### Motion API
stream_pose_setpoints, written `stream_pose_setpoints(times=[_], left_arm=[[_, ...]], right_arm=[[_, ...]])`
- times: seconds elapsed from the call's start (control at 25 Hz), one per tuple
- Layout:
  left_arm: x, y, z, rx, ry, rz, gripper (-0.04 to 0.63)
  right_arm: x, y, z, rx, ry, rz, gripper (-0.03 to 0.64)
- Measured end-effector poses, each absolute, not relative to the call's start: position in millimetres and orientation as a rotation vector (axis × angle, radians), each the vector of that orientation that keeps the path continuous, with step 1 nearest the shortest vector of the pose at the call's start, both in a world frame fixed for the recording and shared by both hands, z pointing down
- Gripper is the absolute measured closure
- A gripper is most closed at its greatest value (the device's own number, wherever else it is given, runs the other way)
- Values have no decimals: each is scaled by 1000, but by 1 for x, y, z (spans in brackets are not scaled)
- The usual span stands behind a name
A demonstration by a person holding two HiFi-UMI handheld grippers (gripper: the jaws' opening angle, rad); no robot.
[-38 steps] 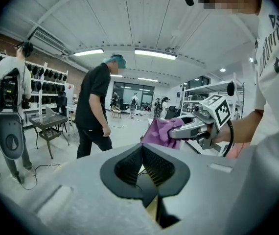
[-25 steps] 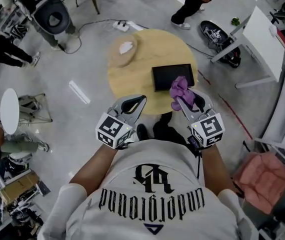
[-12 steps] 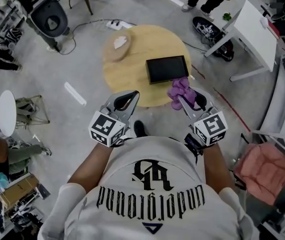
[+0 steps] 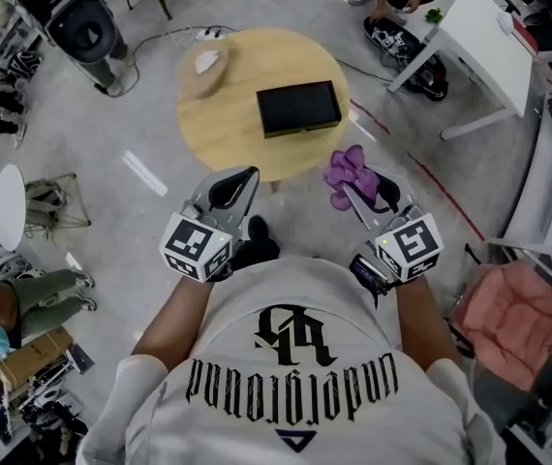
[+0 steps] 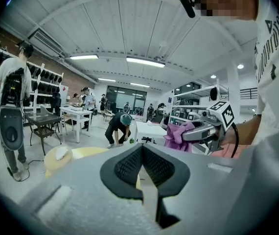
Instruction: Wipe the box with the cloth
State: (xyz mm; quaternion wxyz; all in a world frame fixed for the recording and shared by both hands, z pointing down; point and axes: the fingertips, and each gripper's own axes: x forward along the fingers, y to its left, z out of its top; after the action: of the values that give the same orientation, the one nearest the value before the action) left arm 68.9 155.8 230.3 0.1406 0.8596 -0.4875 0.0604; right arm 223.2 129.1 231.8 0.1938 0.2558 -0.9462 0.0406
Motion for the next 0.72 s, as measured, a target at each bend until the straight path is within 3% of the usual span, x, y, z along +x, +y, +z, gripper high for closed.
stream_pose_setpoints(times=[0.72], left_arm=[[222,278,227,2436,-1497,166,589]], right_arm=[[380,255,246,580,-2726,148,472]])
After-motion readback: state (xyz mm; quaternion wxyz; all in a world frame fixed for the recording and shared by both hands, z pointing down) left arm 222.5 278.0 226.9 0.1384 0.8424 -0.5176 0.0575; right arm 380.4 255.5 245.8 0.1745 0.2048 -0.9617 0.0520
